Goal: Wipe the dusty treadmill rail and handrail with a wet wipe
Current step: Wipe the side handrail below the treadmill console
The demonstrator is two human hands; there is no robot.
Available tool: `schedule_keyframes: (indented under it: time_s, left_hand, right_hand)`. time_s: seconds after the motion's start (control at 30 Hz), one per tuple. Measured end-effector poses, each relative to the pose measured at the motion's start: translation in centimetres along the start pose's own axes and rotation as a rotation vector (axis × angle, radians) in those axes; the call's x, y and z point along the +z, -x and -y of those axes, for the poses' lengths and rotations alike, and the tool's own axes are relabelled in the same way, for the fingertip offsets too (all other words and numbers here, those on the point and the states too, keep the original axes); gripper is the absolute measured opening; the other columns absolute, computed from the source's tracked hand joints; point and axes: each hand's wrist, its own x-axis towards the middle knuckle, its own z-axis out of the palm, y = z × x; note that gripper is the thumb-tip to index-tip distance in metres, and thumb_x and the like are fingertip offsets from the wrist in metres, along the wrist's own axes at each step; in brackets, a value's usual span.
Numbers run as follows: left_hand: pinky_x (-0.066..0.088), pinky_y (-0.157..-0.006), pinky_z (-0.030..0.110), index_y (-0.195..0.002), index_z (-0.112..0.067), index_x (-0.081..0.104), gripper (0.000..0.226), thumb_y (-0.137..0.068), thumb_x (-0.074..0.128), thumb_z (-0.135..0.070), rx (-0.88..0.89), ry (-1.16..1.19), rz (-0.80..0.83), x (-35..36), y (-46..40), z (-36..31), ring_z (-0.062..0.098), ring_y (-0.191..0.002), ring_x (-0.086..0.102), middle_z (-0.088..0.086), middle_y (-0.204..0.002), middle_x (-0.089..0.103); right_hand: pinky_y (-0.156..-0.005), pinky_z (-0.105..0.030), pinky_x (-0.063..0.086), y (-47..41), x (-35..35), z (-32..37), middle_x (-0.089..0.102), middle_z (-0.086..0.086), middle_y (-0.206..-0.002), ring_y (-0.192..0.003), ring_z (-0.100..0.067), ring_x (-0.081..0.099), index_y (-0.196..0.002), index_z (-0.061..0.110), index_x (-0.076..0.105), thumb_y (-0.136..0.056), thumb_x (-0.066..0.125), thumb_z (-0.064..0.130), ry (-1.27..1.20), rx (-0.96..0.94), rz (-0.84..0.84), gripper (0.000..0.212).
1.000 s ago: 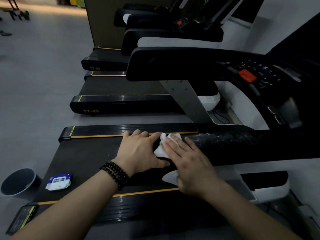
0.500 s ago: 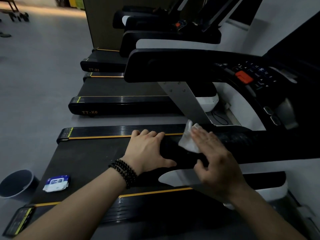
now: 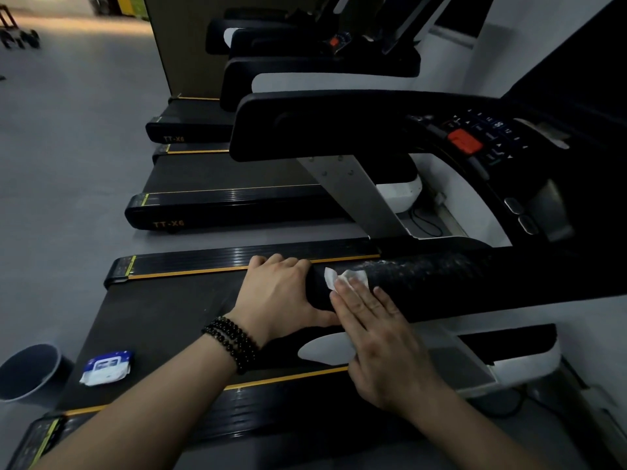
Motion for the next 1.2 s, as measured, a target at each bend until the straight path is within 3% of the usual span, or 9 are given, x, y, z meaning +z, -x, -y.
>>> schedule_keyframes:
  time_s: [0.2,0.4,0.53,0.63,0.77,0.97,1.07,1.2]
  left_hand:
    - [0.032,-0.098,0.036,-0.111,-0.027,0.062,0.095,-0.057,0.032,-0.100,0.010,0.003,-0.028,0.1,0.1,0.0,0.014,-0.107,0.056,-0.012,-0.110,0.067]
    - [0.032,-0.101,0.037,-0.112,-0.026,0.062,0.093,-0.061,0.031,-0.098,0.018,-0.016,-0.040,0.1,0.0,0.1,0.014,-0.107,0.057,-0.012,-0.109,0.068]
    - [0.031,-0.099,0.036,-0.110,-0.028,0.062,0.095,-0.057,0.031,-0.101,0.011,0.002,-0.042,0.1,0.2,0.0,0.015,-0.105,0.057,-0.013,-0.107,0.068]
    - [0.033,-0.098,0.036,-0.106,-0.029,0.061,0.084,-0.060,0.034,-0.095,0.021,0.032,-0.062,0.2,0.3,0.2,0.015,-0.103,0.058,-0.014,-0.102,0.067]
    - [0.033,-0.100,0.037,-0.114,-0.026,0.062,0.094,-0.059,0.032,-0.097,0.014,0.022,-0.049,0.4,0.2,0.3,0.015,-0.106,0.056,-0.013,-0.109,0.067]
    - [0.032,-0.096,0.035,-0.097,-0.031,0.057,0.078,-0.061,0.038,-0.098,0.025,0.051,-0.084,0.4,0.4,0.2,0.013,-0.097,0.056,-0.015,-0.097,0.066]
    - [0.033,-0.099,0.036,-0.105,-0.030,0.061,0.080,-0.063,0.036,-0.093,0.037,0.057,-0.084,0.4,0.4,0.4,0.013,-0.101,0.057,-0.015,-0.101,0.067]
    - [0.030,-0.098,0.035,-0.109,-0.028,0.062,0.092,-0.060,0.032,-0.100,0.020,0.011,-0.074,0.4,0.3,0.3,0.013,-0.102,0.056,-0.014,-0.105,0.067]
  right_hand:
    - [-0.122,-0.040,0.009,-1.4,-0.7,0.8,0.015,-0.009,-0.165,-0.154,-0.020,0.004,-0.155,0.005,0.028,-0.071,0.043,0.023,-0.035,0.024,0.012,0.087]
    - [-0.120,-0.041,0.014,0.0,-0.8,0.4,0.017,-0.007,-0.165,-0.153,-0.019,0.008,-0.155,0.008,0.029,-0.065,0.062,0.016,-0.052,-0.051,0.053,0.096]
    - [-0.122,-0.039,0.008,-2.0,-1.1,0.3,0.019,-0.007,-0.165,-0.153,-0.017,0.008,-0.156,0.009,0.026,-0.070,0.056,0.020,-0.032,-0.015,0.026,0.091]
    - [-0.124,-0.039,0.007,-2.9,-1.2,1.1,0.014,-0.006,-0.166,-0.154,-0.015,0.002,-0.156,0.008,0.024,-0.069,0.054,0.021,-0.085,-0.048,0.043,0.093]
    - [-0.122,-0.039,0.010,-0.7,-1.3,0.0,0.020,-0.005,-0.165,-0.153,-0.016,0.009,-0.155,0.010,0.029,-0.067,0.057,0.017,-0.093,-0.105,0.068,0.092]
    - [-0.123,-0.038,0.006,-3.1,-1.4,0.3,0.019,-0.006,-0.165,-0.153,-0.015,0.007,-0.156,0.010,0.024,-0.070,0.054,0.022,-0.067,-0.040,0.044,0.092]
    - [-0.123,-0.037,0.006,-2.5,-1.4,0.7,0.013,-0.005,-0.166,-0.153,-0.015,0.002,-0.156,0.010,0.023,-0.069,0.054,0.022,-0.100,-0.085,0.072,0.093]
    - [-0.122,-0.039,0.011,-1.3,-1.5,-0.6,0.019,-0.003,-0.165,-0.153,-0.015,0.011,-0.156,0.012,0.026,-0.069,0.057,0.020,-0.048,-0.081,0.069,0.092]
